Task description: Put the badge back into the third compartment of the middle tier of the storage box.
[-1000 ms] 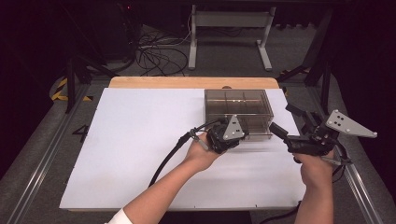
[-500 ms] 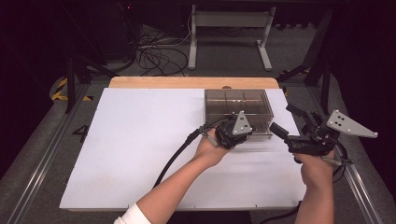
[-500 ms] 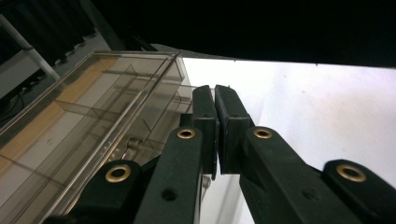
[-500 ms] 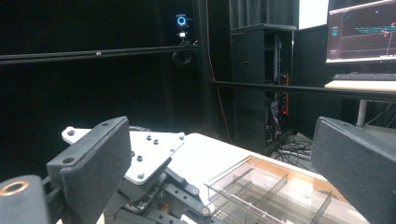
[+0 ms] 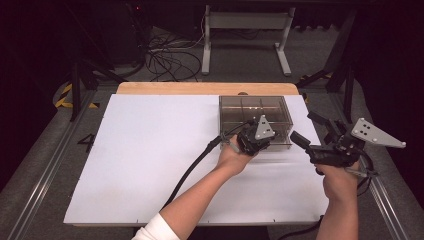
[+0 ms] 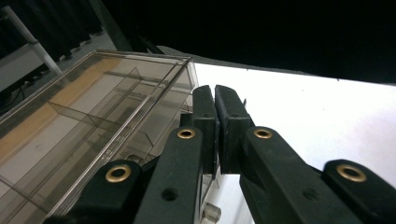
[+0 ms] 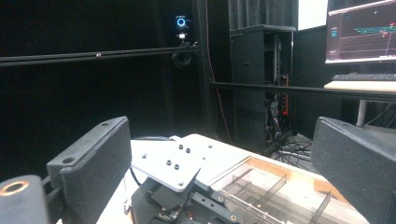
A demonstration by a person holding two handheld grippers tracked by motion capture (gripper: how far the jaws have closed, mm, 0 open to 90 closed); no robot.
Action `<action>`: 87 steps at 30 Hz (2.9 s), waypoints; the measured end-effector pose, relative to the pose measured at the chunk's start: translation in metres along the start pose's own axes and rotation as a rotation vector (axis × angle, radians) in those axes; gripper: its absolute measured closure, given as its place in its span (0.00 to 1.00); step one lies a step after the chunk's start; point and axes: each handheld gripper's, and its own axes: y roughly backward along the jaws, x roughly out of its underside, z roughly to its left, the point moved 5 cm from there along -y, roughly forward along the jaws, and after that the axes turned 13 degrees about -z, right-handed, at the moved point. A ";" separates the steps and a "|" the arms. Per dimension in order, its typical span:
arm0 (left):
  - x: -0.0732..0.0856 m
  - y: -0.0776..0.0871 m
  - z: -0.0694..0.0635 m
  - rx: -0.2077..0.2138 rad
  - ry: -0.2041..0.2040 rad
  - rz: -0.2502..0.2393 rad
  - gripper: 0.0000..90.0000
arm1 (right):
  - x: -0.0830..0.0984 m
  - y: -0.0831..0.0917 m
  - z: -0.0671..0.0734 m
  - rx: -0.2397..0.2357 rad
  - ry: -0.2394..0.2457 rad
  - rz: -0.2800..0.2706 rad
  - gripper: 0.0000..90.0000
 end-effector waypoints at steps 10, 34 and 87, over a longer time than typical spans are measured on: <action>0.002 -0.014 -0.001 -0.019 0.046 -0.013 0.98 | 0.000 0.001 -0.001 0.002 -0.001 -0.002 0.07; 0.014 -0.031 0.001 -0.081 0.110 0.021 0.97 | 0.000 0.002 -0.003 0.002 -0.002 -0.002 0.07; 0.000 0.012 0.020 -0.091 0.157 -0.088 0.55 | 0.005 -0.004 -0.003 0.001 -0.001 0.021 0.07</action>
